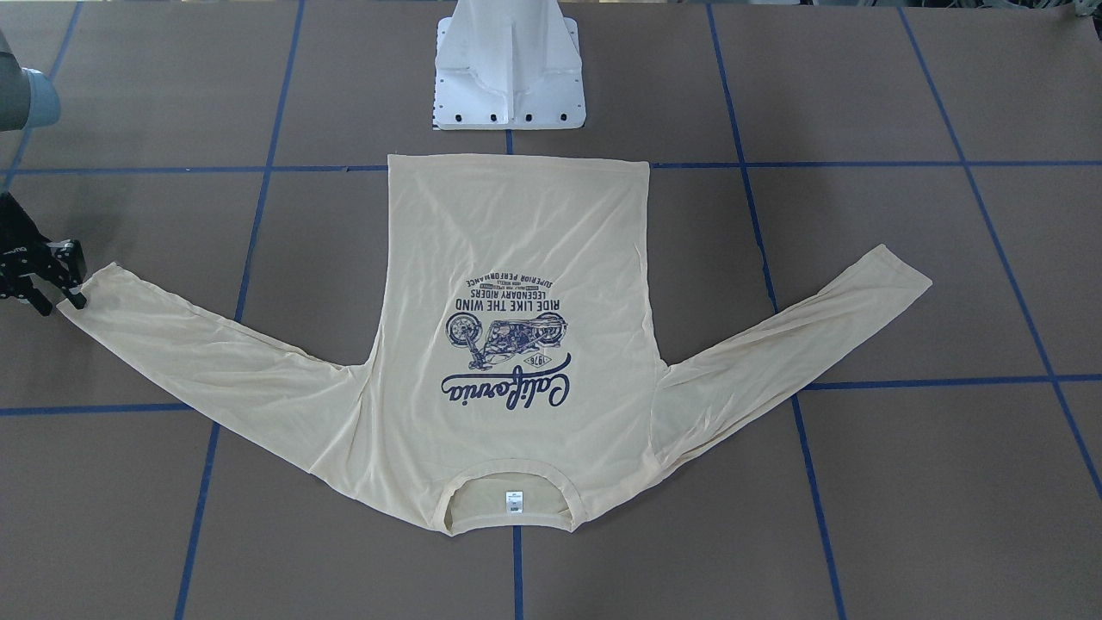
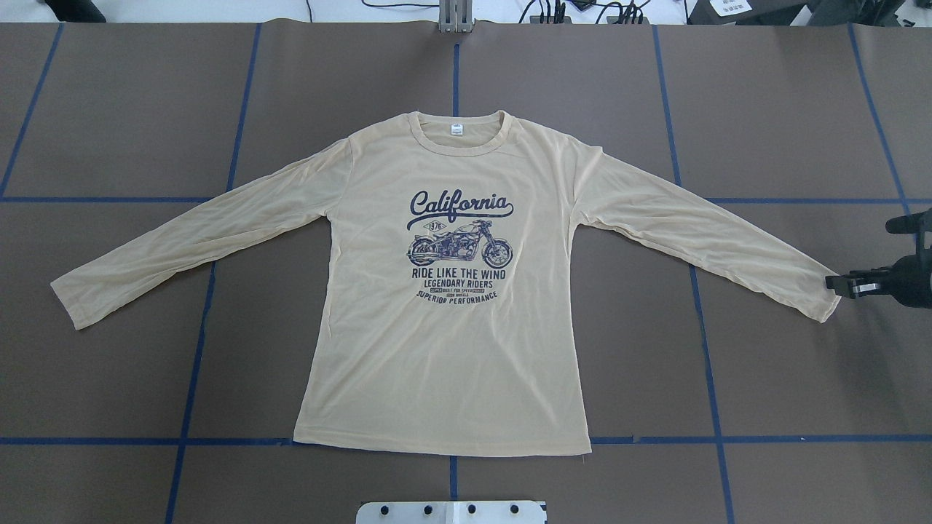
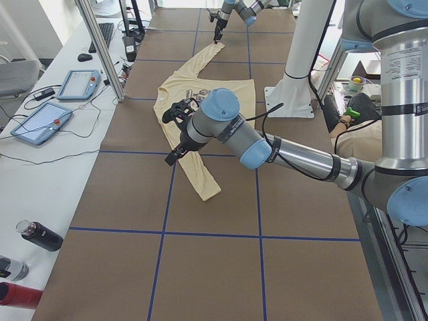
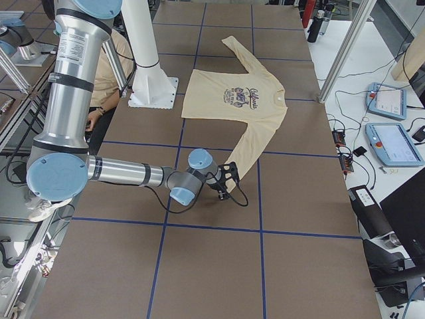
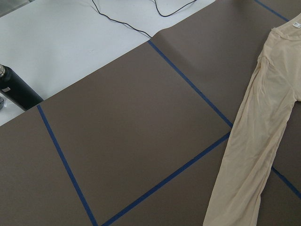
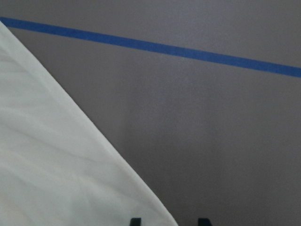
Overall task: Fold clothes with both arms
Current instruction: 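Move the right gripper to the cuff of the sleeve nearest it and grasp it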
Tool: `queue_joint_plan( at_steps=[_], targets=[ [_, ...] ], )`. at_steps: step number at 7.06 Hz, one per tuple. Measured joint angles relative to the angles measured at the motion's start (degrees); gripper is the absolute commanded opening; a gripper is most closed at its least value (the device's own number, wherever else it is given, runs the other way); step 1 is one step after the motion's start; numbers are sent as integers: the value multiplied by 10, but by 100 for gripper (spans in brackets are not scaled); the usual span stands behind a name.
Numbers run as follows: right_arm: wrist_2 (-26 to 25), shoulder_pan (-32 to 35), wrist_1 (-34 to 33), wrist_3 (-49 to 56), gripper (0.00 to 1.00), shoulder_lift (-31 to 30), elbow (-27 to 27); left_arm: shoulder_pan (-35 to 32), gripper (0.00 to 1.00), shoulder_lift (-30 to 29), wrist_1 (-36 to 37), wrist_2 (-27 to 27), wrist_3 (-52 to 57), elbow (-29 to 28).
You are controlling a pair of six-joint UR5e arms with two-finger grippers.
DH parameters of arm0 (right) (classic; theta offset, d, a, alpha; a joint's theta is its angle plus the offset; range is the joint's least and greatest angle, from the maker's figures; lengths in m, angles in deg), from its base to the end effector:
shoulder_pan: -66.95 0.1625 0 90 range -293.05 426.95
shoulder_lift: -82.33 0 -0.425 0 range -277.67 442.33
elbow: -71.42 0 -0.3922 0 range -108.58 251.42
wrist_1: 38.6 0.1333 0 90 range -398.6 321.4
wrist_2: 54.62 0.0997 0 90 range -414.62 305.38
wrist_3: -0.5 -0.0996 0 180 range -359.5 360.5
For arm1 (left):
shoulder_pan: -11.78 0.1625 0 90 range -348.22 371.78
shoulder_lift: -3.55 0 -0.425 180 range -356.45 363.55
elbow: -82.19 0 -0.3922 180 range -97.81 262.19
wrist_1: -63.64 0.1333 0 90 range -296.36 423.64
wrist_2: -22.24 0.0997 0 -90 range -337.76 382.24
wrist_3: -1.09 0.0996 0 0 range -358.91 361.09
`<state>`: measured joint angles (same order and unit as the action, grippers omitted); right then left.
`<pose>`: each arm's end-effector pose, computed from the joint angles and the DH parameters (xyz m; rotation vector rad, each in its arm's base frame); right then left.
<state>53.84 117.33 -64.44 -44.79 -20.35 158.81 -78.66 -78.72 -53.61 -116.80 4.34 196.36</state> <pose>-0.1906 -0.3898 0.6676 0.4193 -0.7931 -0.0451 -0.0614 -0.4357 0.4510 0.7414 0.7907 0.3701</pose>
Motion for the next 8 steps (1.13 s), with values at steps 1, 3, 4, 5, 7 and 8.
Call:
queue_joint_plan(
  at_steps=[1,3,4,5,7,8],
  targets=[
    [-1,0,0,0,44,0,-1,0,100,0,0,0,0,0],
    [-1,0,0,-1,21,0,-2,0,100,0,0,0,0,-2],
    [-1,0,0,-1,0,0,-1,0,100,0,-1,0,0,-3],
    [0,0,0,-1,0,0,0,1,100,0,-1,0,0,-4],
    [3,1,0,-1,0,0,7,1,100,0,-1,1,0,-4],
    [9,6,-3,-1,0,0,18,1,100,0,-1,1,0,-4]
  ],
)
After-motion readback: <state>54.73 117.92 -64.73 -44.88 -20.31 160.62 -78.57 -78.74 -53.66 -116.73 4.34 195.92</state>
